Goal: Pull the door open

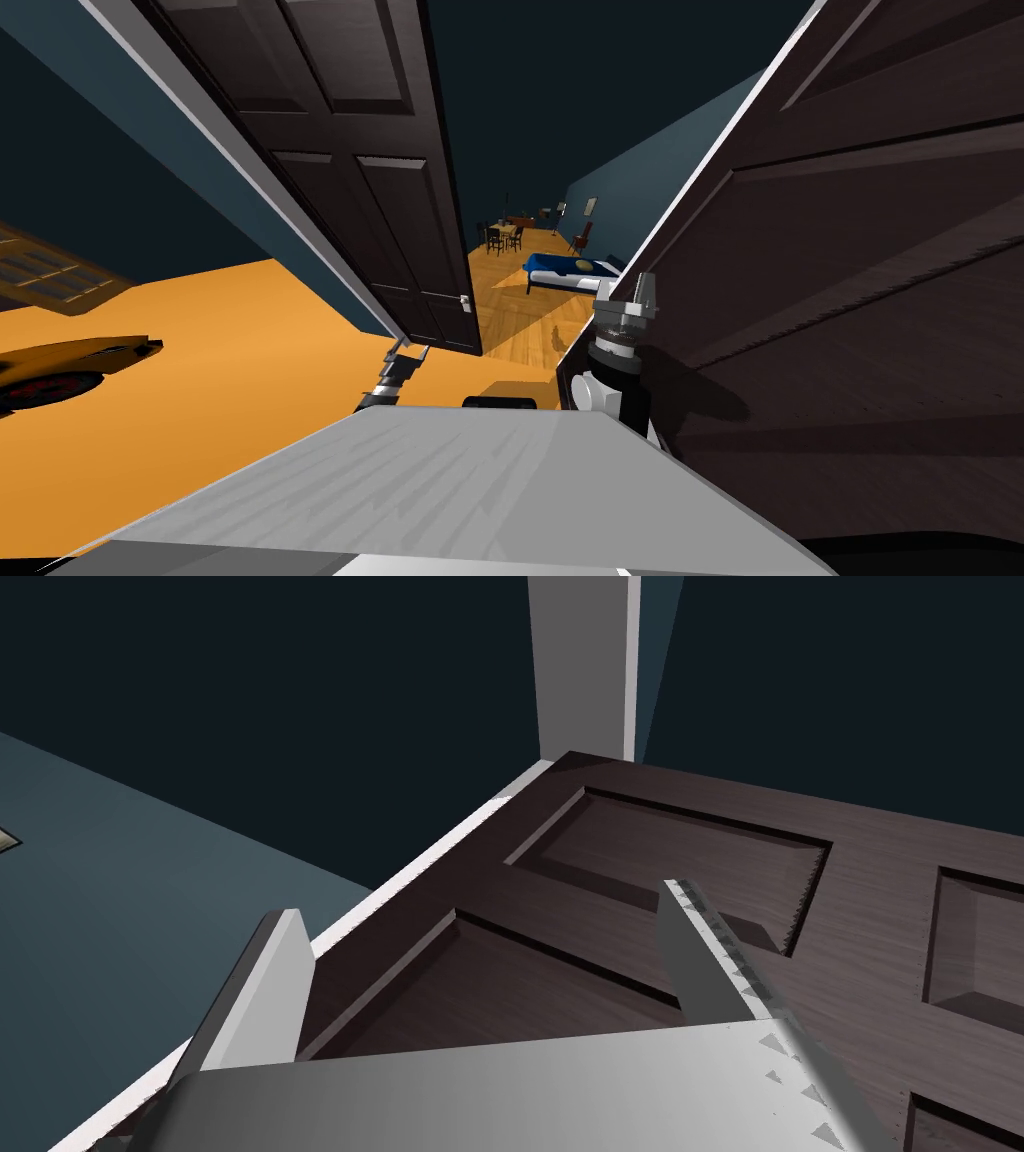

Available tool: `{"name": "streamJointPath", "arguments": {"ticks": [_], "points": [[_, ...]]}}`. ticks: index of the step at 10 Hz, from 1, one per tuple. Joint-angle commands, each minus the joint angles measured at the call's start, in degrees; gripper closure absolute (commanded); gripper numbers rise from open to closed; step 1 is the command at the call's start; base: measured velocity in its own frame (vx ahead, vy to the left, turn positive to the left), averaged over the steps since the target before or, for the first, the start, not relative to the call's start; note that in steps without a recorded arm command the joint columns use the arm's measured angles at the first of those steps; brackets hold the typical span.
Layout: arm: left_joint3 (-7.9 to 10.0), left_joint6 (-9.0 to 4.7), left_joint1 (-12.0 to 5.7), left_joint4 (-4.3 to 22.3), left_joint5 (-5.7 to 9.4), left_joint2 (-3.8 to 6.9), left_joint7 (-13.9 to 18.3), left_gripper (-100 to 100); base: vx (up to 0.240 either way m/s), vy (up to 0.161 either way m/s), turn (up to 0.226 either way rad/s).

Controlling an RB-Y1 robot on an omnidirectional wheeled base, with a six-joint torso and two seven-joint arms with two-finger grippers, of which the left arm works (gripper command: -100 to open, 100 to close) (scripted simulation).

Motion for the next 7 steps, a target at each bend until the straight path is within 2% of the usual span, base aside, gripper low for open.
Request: {"name": "streamJointPath", "arguments": {"ticks": [1,3,7], "points": [[0.52,-0.73,-0.43,1.96,-0.84,0.12,-2.86,-100,0.101,-0.007,-0.051],[0.81,-1.09,-0.57,2.96,-1.38,0.13,-5.02,-100,0.096,-0.002,-0.029],[1.81,-2.34,-1.08,6.46,-3.26,0.17,-11.55,-100,0.083,-0.010,-0.039]]}}
